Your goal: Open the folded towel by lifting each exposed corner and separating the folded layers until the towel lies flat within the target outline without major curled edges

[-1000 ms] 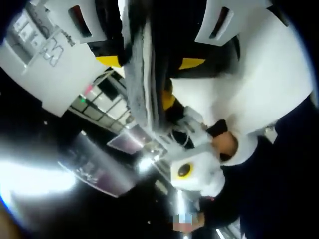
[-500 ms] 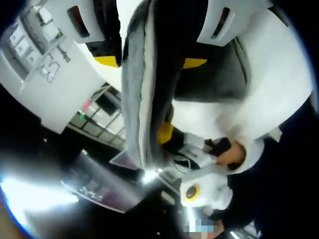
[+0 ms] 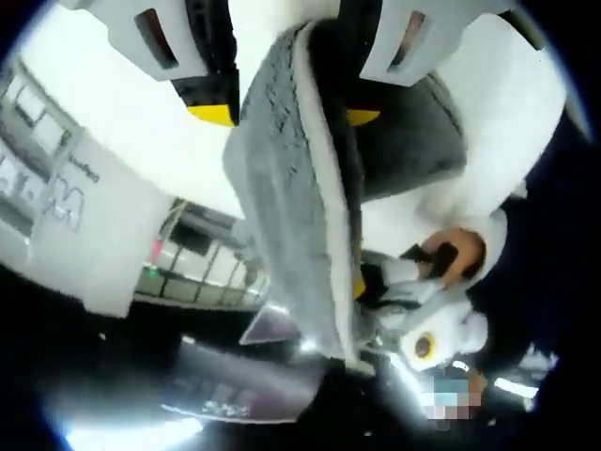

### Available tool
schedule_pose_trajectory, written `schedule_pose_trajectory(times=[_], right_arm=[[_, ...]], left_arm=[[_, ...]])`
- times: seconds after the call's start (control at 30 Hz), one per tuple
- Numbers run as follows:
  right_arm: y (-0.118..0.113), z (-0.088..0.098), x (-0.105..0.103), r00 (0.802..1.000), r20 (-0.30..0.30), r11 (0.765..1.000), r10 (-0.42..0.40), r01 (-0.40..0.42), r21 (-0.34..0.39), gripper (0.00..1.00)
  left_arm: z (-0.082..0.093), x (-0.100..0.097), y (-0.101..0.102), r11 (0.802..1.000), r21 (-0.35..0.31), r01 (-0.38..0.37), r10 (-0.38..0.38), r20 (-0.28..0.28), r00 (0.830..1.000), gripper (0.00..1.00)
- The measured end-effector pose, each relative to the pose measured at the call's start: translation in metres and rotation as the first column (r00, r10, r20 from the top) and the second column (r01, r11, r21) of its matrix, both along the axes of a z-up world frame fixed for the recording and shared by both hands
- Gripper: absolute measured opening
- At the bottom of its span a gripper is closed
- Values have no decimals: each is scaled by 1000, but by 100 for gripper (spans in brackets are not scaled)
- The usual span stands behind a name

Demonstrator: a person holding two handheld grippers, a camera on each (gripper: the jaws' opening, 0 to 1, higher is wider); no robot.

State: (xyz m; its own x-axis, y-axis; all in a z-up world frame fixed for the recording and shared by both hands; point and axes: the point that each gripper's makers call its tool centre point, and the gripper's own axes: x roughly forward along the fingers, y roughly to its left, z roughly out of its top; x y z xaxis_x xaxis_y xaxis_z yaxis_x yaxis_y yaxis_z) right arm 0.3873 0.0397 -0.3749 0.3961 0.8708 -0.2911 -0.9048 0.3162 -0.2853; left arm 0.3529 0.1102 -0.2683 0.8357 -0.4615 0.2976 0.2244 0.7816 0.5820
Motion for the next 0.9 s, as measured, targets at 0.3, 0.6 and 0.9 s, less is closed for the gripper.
schedule_pose_trajectory(times=[0.3, 0.6, 0.9], right_arm=[[5, -11, -8, 997, -64, 999, 45, -47, -24, 26], [6, -9, -17, 993, -107, 999, 49, -48, 12, 27], [19, 1, -36, 971, -191, 986, 142, -121, 118, 21]], left_arm=[[7, -6, -4, 1000, 11, 24, -24, 19, 1000, 11], [36, -27, -10, 998, 60, 26, -32, 100, 995, 10], [63, -54, -19, 996, 85, 29, -44, 173, 984, 10]])
